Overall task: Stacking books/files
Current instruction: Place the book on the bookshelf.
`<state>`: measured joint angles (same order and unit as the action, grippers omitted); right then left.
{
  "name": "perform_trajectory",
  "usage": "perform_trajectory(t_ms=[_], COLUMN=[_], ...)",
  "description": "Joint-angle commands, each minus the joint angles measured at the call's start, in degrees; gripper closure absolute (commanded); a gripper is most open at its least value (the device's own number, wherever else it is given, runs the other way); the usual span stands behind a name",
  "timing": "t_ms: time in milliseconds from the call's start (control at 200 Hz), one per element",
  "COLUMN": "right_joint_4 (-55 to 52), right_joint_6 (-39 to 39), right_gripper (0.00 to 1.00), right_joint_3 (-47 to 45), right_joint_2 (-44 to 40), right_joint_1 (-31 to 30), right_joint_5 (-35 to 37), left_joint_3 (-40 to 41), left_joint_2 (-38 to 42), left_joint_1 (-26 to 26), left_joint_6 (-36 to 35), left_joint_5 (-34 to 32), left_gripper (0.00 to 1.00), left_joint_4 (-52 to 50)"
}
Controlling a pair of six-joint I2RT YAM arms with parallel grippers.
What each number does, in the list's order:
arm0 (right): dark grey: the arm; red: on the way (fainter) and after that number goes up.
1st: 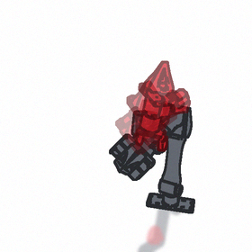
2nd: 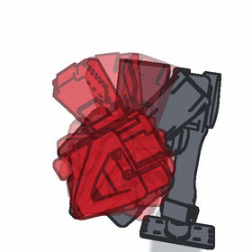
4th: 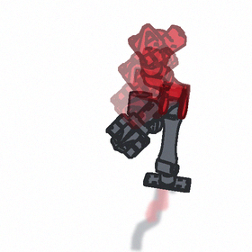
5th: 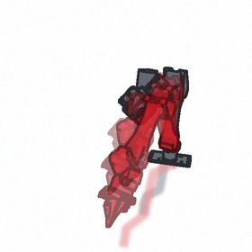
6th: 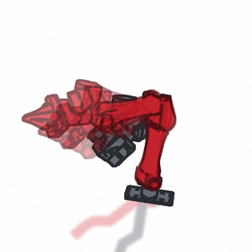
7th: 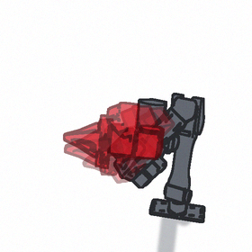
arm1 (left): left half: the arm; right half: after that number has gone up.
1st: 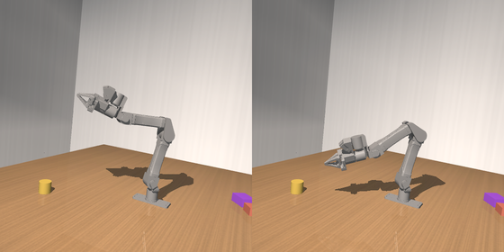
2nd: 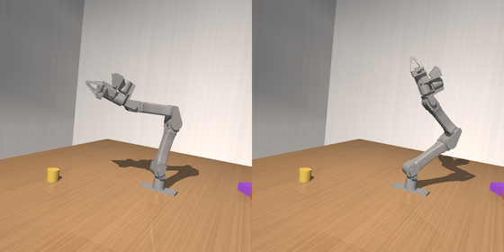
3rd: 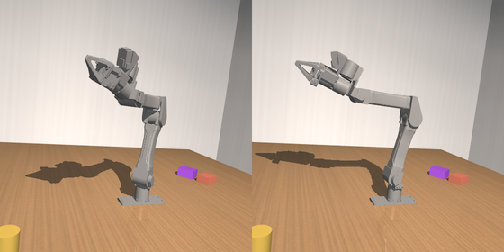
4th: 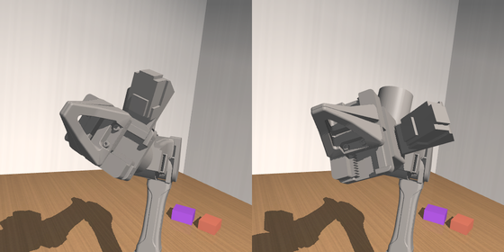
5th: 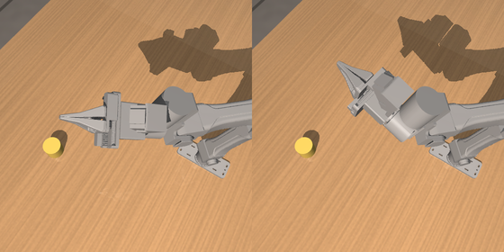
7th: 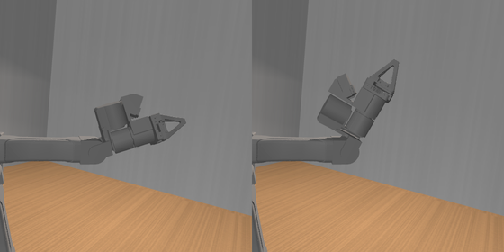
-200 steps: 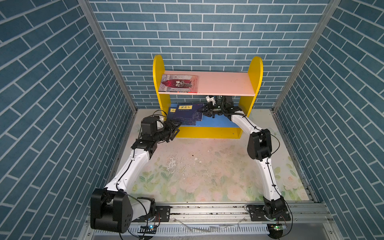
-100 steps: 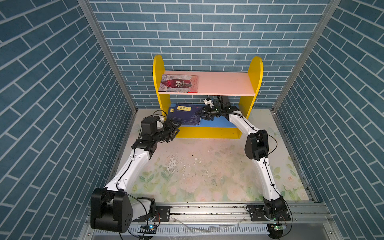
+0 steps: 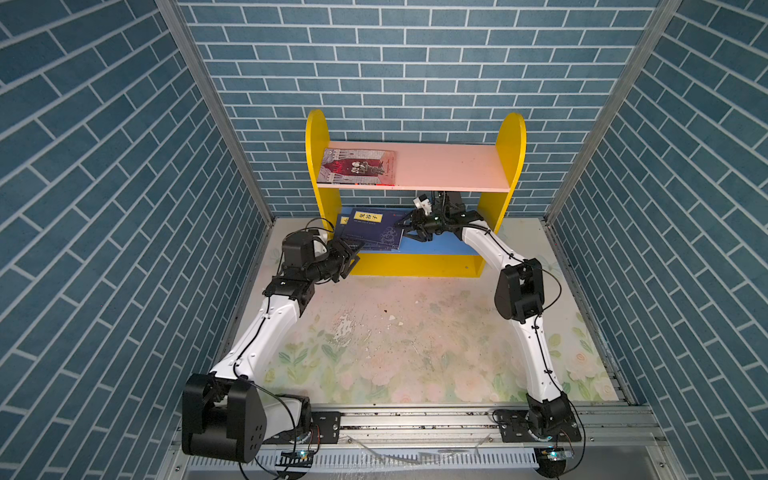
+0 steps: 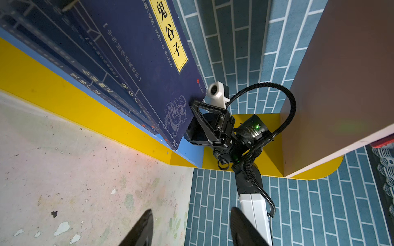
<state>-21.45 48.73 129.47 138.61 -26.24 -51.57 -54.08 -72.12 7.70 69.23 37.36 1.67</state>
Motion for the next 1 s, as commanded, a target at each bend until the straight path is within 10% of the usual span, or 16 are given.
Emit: perform_trajectory(t_ms=[0,995], right_joint_4=[3.59,19.79], right_joint_6=[1.90,12.86], right_gripper=[0.45,0.64], right_joint_3=[-3.66,-10.72], right_joint_2=[-5.46,-3.98], right_joint_1=[0.19,0.05], right_joint_5=[1.92,-2.17], left_joint_3=[-1.51,-0.76], left_joint_2=[-0.13,0.75], left_joint_1=[-0.50,-0.76], left_joint_6=[0.46,1.02], left_joint_5=[0.43,0.52], left_gripper=[0.41,0.40], left_joint_4=[1.62,1.59])
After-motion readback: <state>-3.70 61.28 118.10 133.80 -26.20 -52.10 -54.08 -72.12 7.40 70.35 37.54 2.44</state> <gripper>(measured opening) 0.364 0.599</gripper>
